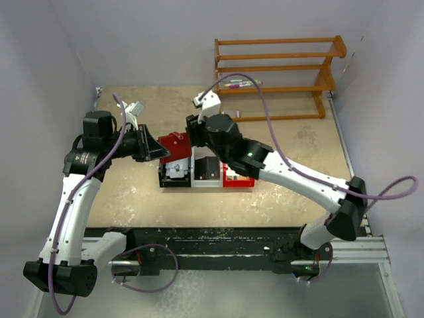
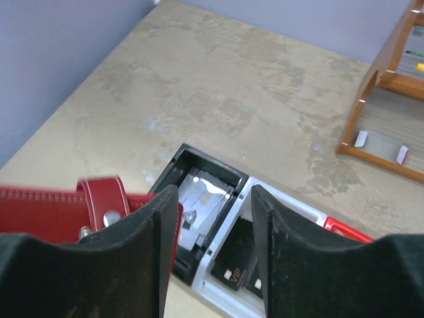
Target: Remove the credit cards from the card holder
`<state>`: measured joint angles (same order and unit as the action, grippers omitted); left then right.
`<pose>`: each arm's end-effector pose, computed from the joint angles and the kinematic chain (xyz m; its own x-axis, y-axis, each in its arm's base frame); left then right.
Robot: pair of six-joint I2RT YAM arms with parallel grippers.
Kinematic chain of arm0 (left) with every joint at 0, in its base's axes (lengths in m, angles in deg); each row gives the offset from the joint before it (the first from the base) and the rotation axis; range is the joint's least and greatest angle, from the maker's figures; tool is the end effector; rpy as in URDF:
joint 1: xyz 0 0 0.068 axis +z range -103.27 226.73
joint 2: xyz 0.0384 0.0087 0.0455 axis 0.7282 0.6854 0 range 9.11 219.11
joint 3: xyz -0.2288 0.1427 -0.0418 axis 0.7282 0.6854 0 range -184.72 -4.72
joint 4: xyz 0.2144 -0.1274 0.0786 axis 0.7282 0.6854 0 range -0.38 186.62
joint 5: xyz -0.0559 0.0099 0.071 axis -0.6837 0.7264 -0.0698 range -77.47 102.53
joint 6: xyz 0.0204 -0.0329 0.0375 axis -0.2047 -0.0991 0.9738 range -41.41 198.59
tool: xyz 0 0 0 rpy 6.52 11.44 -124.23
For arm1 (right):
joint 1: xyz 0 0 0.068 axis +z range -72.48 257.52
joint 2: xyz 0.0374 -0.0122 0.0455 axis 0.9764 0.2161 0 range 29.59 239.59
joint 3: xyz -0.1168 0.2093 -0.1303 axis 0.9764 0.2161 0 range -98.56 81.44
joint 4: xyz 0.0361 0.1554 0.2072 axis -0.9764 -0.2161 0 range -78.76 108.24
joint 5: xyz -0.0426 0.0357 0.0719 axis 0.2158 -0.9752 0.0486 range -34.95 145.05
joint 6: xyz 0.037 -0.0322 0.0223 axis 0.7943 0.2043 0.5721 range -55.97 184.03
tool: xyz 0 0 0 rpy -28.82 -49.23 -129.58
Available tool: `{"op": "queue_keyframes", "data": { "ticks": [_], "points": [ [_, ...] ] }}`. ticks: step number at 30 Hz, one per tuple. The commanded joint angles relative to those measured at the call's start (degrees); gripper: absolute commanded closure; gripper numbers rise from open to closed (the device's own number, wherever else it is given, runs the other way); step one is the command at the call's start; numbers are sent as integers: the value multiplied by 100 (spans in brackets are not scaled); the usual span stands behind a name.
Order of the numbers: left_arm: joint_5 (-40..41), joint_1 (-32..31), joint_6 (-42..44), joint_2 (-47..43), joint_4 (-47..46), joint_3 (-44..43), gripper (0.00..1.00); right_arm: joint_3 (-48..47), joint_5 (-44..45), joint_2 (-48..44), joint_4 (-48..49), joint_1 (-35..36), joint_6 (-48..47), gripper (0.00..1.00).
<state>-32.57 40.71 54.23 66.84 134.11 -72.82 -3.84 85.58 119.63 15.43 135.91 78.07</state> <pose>0.1876 -0.0451 0.3843 -0.7793 -0.2105 -0.5902 0.3686 0.6076 -0.7035 0.2109 0.3083 0.4032 -0.1809 0.1046 -0.9779 -0.4390 0.8812 0.1755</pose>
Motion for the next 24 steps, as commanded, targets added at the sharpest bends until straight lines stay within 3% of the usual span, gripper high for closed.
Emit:
{"op": "queue_keyframes", "data": {
  "ticks": [1, 4, 8, 11, 17, 24],
  "points": [
    [-430, -13, 58, -61, -217, -395, 100, 747, -2164, -1107, 331, -559, -35, 44],
    [-667, -13, 10, -58, -287, -470, 100, 1775, -3165, -1836, 1124, -925, -104, 29],
    [-1086, -13, -120, -65, -492, -494, 100, 2528, -4273, -2399, 1987, -1109, -275, 20],
    [-1358, -13, -234, -32, -639, -517, 100, 2542, -4883, -2363, 2149, -1110, -632, 18],
    [-1759, -13, -401, -3, -884, -472, 100, 2296, -5278, -1965, 2777, -1111, -904, 17],
    [-2349, -13, -627, -74, -1232, -383, 100, 1858, -5109, -1460, 2945, -1111, -1158, 19]
  ]
}}
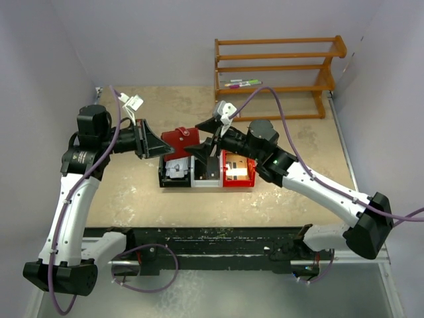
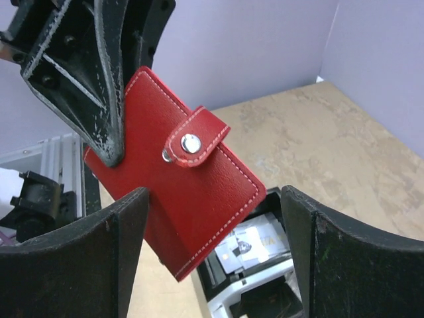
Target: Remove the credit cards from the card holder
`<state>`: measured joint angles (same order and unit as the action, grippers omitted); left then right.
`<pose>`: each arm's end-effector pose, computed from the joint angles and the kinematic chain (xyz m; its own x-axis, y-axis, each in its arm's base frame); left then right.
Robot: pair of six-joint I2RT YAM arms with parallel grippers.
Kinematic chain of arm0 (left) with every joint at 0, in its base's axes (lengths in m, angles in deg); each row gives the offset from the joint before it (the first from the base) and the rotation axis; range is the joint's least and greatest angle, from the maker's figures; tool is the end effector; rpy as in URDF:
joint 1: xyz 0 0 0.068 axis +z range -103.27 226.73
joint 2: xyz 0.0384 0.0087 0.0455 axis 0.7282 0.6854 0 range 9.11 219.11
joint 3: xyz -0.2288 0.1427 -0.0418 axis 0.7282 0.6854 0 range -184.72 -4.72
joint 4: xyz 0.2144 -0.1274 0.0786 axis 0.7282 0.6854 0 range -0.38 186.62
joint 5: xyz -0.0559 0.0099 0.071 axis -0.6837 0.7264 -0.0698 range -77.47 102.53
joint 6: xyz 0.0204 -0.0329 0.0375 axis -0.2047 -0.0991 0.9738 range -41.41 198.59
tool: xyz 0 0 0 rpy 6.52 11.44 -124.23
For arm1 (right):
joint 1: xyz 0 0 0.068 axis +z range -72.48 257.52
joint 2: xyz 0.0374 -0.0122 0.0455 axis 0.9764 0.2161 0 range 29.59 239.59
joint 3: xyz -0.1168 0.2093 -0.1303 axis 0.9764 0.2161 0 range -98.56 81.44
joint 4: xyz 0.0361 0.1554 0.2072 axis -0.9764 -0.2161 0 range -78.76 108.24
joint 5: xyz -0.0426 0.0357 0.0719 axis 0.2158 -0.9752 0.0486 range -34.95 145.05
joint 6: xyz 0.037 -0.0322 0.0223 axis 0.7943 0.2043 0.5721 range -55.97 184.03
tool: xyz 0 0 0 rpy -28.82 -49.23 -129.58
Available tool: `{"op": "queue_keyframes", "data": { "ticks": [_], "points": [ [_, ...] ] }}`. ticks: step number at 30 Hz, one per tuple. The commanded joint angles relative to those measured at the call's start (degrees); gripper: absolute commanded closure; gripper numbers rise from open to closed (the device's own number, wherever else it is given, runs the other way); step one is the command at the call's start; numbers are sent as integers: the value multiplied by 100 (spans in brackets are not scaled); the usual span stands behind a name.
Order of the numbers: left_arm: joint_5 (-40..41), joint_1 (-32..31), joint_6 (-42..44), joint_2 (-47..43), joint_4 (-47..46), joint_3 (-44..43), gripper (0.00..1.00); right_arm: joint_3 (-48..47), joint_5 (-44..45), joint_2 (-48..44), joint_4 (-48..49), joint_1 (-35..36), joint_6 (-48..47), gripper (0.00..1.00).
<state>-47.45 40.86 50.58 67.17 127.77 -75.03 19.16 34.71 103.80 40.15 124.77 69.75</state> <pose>0.1855 -0.0501 0.4081 -0.7716 -0.1568 -0.6165 0.5251 0.3899 -0.7564 0.1986 0.2332 0.3942 0.0253 0.1649 -0.9860 -0.9281 0.3704 0.0381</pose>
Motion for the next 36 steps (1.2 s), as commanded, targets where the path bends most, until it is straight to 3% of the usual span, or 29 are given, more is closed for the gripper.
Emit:
{"op": "queue_keyframes", "data": {
  "ticks": [1, 8, 13, 24, 32, 36],
  "points": [
    [-1025, -28, -299, -137, -677, -147, 100, -506, -120, 156, 490, -4, -356, 19],
    [-1453, -28, -333, -259, -805, -112, 100, -525, -1093, 78, 1062, -183, -63, 23],
    [-1629, -31, -443, -306, -900, -134, 100, -656, -1898, 233, 1412, -368, 331, 35],
    [-1753, -29, -609, -398, -976, -127, 100, -1067, -2223, 757, 2225, -461, 1160, 59],
    [-1748, -37, -609, -452, -977, 23, 100, -1179, -2092, 994, 2741, -470, 1733, 66],
    [-1792, -36, -582, -479, -968, 26, 100, -1136, -2106, 1092, 2877, -470, 1916, 58]
  ]
}}
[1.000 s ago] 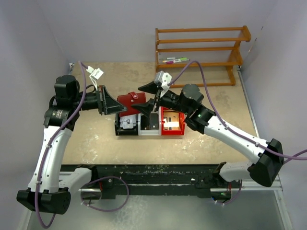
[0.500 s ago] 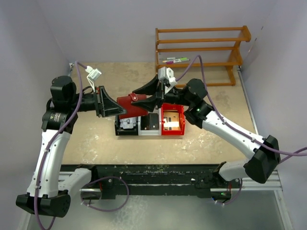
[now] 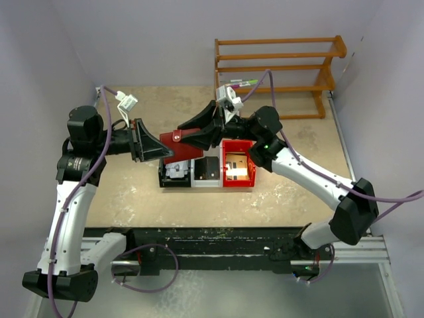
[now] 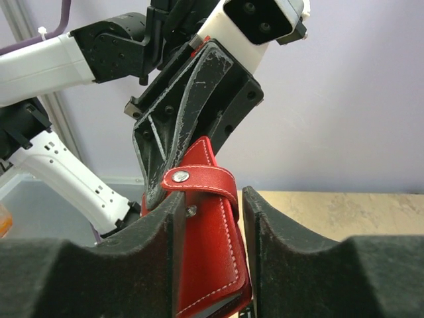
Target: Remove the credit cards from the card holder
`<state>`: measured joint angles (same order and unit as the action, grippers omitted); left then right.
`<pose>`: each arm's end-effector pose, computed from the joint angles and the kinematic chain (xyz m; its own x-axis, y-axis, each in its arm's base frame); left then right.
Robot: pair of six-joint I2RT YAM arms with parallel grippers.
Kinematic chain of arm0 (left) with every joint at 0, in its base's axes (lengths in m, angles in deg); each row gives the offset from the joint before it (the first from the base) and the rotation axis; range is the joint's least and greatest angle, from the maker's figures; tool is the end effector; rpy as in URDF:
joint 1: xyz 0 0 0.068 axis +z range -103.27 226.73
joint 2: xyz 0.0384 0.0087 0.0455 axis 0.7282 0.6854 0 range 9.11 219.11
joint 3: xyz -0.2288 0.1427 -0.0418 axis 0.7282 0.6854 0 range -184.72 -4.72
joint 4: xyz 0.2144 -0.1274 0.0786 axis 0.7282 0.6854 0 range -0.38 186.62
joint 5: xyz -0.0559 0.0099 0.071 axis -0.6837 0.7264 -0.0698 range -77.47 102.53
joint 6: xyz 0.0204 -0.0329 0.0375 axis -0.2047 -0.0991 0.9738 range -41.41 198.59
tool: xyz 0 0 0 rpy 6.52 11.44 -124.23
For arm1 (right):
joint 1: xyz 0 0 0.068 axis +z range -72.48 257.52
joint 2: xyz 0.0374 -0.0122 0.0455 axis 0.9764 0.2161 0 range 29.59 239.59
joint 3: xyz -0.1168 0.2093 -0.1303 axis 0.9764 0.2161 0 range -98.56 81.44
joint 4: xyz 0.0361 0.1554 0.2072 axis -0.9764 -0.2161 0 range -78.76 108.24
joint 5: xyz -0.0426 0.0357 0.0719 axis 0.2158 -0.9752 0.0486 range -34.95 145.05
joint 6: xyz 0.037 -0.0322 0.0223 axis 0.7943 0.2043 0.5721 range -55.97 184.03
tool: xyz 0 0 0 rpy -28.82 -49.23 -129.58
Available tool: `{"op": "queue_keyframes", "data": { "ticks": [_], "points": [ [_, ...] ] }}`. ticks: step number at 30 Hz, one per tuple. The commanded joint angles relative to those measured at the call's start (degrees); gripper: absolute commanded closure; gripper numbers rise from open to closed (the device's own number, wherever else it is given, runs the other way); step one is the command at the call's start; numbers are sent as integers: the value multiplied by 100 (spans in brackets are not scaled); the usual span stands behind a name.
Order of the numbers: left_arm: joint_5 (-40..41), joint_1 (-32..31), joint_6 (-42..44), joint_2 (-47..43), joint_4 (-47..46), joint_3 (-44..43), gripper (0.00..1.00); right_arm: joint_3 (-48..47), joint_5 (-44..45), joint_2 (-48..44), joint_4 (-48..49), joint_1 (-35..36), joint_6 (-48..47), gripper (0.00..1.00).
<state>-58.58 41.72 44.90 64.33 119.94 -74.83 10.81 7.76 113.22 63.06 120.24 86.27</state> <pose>0.1696 -0.0487 0.4286 -0.7403 -0.1153 -0.6623 0.6324 0.2149 -0.7442 0.2220 0.2406 0.4309 0.0108 0.3593 -0.9332 -0.9971 -0.0663 -0.0370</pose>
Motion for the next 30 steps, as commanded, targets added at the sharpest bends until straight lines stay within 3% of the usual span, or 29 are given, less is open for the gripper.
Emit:
{"op": "queue_keyframes", "data": {
  "ticks": [1, 4, 9, 13, 19, 21, 23, 26, 30],
  "points": [
    [-691, -122, -2, -196, -177, 7, 100, -306, 604, 181, 654, -13, 330, 52],
    [-710, -127, 56, -201, -108, -9, 100, -382, 778, 272, 708, -14, 410, 48],
    [-752, -122, 191, -247, 39, -35, 100, -474, 956, 389, 754, -16, 563, 52],
    [-755, -122, 379, -251, 233, -71, 100, -560, 901, 455, 823, -12, 774, 65],
    [-708, -122, 499, -206, 353, -103, 100, -647, 773, 468, 592, -17, 930, 96],
    [-686, -122, 563, -181, 396, -112, 100, -582, 706, 417, 565, -16, 959, 99],
    [-662, -120, 645, -163, 469, -134, 100, -513, 627, 347, 517, -24, 958, 98],
    [-610, -122, 776, -137, 557, -155, 100, -519, 256, 267, 358, -42, 985, 73],
    [-496, -120, 1129, -111, 794, -269, 100, -810, -282, 320, -59, -106, 1126, 62]
  ]
}}
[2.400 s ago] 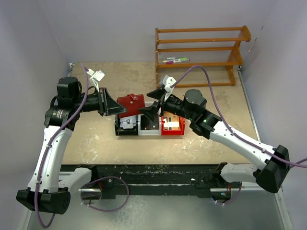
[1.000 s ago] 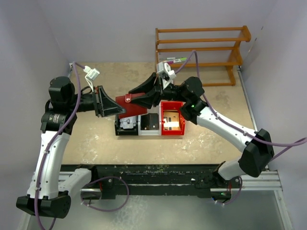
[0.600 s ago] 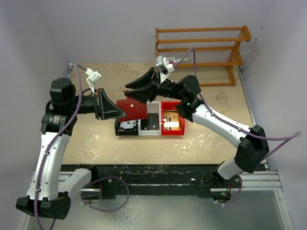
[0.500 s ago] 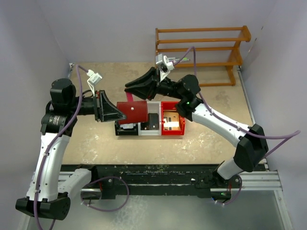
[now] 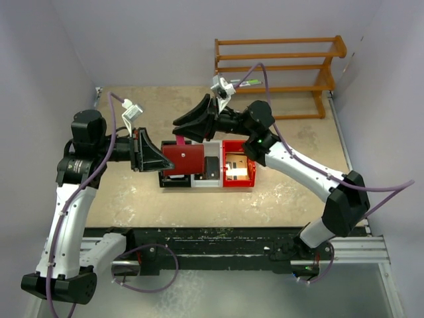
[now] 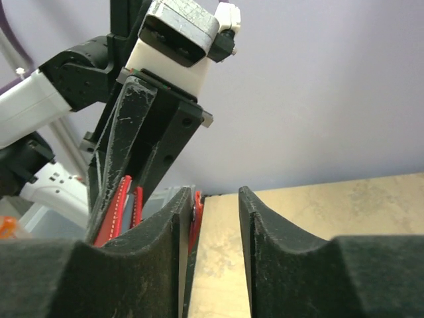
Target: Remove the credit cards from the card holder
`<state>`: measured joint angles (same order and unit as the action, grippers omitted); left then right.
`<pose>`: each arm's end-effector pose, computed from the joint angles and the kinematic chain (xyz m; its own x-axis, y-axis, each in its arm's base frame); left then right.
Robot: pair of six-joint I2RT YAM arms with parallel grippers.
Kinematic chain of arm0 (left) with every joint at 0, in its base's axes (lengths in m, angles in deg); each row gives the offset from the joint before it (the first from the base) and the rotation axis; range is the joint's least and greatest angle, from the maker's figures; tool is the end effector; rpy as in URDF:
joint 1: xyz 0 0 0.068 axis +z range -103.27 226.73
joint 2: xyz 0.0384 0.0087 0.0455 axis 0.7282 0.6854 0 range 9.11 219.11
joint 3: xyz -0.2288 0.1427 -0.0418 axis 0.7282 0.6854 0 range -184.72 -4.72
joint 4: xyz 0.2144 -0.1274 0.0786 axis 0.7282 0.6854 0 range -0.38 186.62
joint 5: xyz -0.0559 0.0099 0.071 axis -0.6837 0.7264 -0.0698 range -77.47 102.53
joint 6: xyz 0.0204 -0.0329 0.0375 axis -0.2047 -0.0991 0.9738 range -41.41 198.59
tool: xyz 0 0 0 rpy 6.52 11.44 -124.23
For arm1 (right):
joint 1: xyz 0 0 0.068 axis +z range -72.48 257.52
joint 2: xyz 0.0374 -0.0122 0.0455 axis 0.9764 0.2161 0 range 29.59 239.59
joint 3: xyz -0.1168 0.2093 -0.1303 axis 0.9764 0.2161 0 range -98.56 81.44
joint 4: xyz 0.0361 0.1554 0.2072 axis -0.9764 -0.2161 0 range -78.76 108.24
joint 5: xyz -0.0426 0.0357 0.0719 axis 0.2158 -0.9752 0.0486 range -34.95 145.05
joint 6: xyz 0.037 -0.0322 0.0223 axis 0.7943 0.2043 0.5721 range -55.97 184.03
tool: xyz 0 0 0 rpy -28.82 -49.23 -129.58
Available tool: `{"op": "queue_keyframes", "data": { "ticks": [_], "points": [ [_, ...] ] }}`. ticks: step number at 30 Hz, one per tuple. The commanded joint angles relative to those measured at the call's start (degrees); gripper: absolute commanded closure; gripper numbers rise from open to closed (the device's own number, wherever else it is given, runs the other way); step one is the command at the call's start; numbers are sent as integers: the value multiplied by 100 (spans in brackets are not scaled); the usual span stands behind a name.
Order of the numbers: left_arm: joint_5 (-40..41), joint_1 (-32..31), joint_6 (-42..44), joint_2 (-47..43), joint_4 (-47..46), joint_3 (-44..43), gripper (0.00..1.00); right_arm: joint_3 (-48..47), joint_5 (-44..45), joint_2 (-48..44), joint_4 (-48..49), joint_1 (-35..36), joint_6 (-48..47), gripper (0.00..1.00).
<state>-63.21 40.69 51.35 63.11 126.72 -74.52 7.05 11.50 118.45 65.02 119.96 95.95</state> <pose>0.1568 -0.0513 0.4215 -0.7441 -0.0346 -0.6671 0.6560 0.1507 -0.7395 0.2427 0.2552 0.4276 -0.1510 0.3811 -0.9121 -0.9885 -0.0703 0.1342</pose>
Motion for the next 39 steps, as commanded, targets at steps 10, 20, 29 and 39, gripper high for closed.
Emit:
{"op": "queue_keyframes", "data": {
  "ticks": [10, 20, 29, 39],
  "points": [
    [360, -12, 1411, 94, 743, -550, 100, -1219, -1632, 65, -1769, -264, 85, 68],
    [408, -20, 1451, 77, 781, -596, 100, -1172, -1502, 190, -1709, -271, 202, 67],
    [510, -20, 1485, 100, 755, -542, 100, -1154, -1649, 337, -1049, -271, 746, 100],
    [1009, -16, 2262, 320, 849, -546, 53, -1096, -1108, 36, -1027, -268, 1119, 100]
  ]
}}
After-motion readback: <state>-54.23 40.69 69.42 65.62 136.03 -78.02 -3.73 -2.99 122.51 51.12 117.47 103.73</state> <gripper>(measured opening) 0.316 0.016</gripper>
